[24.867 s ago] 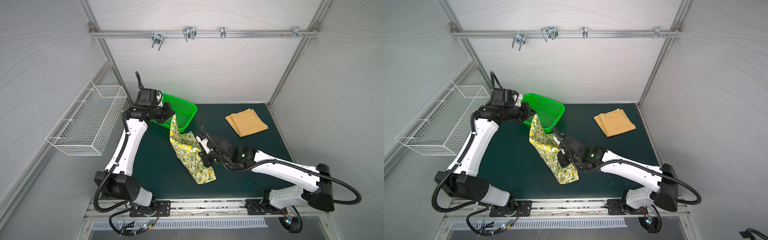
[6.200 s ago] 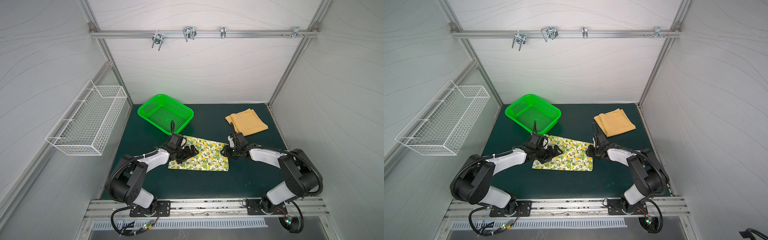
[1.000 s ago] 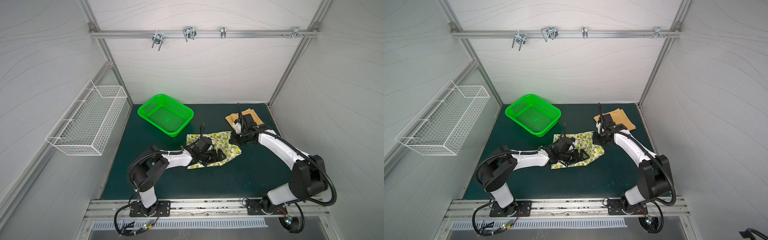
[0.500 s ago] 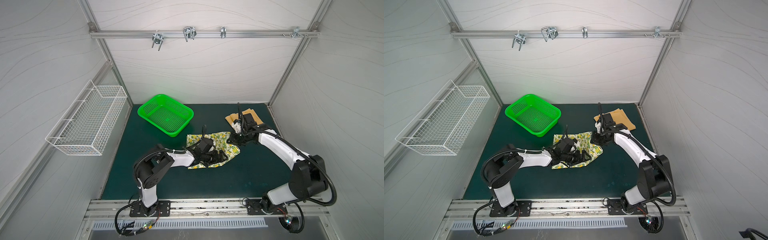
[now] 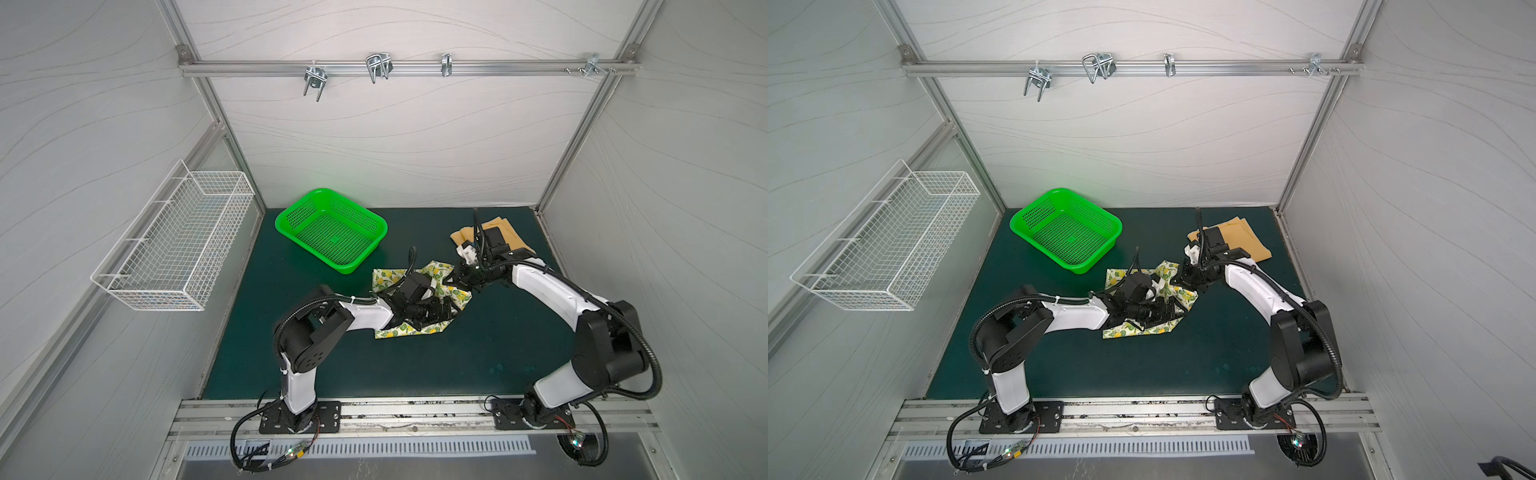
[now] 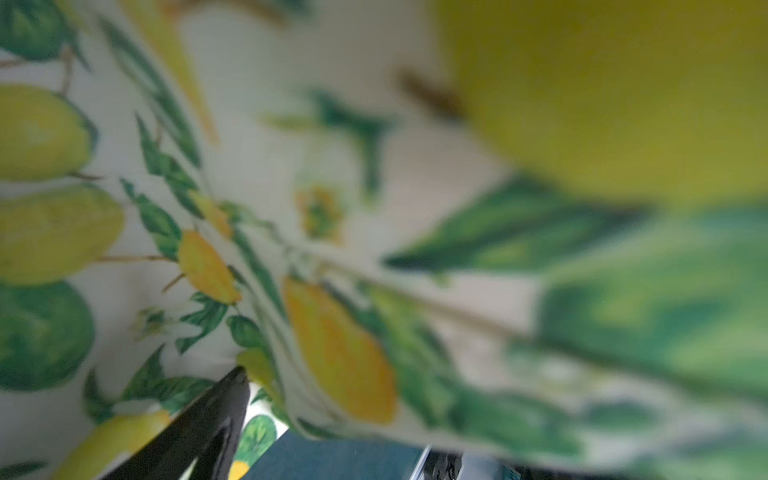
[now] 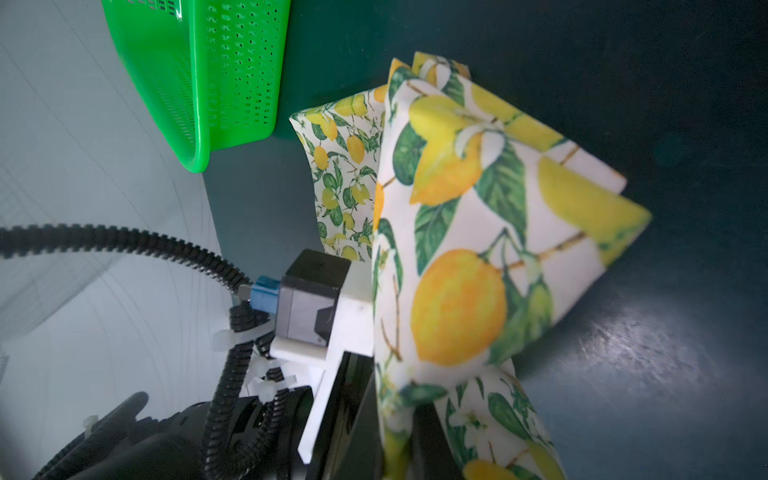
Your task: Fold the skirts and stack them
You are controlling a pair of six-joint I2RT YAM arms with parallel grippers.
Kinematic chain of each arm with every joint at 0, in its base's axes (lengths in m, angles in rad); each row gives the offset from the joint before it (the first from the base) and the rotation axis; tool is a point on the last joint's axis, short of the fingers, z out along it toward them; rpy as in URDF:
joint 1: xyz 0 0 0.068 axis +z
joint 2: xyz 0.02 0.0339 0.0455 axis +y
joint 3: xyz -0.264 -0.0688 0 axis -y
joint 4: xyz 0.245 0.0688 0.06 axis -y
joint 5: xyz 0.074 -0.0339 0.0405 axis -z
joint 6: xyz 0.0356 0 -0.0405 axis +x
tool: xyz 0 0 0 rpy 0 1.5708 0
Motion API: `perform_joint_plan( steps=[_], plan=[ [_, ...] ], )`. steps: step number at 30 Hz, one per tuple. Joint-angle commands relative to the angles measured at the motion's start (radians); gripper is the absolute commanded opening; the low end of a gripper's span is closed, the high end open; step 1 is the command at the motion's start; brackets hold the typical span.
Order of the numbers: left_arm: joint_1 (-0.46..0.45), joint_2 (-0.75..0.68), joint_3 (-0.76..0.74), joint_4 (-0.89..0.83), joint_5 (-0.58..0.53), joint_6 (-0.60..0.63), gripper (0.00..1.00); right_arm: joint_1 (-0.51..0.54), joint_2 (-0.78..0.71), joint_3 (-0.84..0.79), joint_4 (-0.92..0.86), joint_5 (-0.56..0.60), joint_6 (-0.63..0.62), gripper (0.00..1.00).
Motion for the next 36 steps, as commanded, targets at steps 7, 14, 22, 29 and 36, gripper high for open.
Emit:
perform_joint_plan(
  steps=[7,14,22,29,36],
  plan=[
    [0.006,-0.066,0.01,-0.03,0.009,0.052,0.99,-0.014,0.014,-0.039,0.078,-0.061,0.066,0.0],
    [0.092,-0.232,-0.045,-0.216,-0.04,0.131,0.99,-0.056,-0.001,-0.021,0.033,-0.052,0.028,0.0],
    [0.248,-0.382,-0.145,-0.365,-0.059,0.219,0.99,-0.064,-0.004,0.008,0.001,-0.038,0.002,0.0],
    [0.304,-0.374,-0.219,-0.36,-0.057,0.246,0.99,-0.07,-0.01,0.015,-0.017,-0.021,-0.015,0.0],
    [0.304,-0.334,-0.232,-0.332,-0.067,0.245,0.99,-0.088,-0.032,0.034,-0.066,0.002,-0.052,0.0]
  ],
)
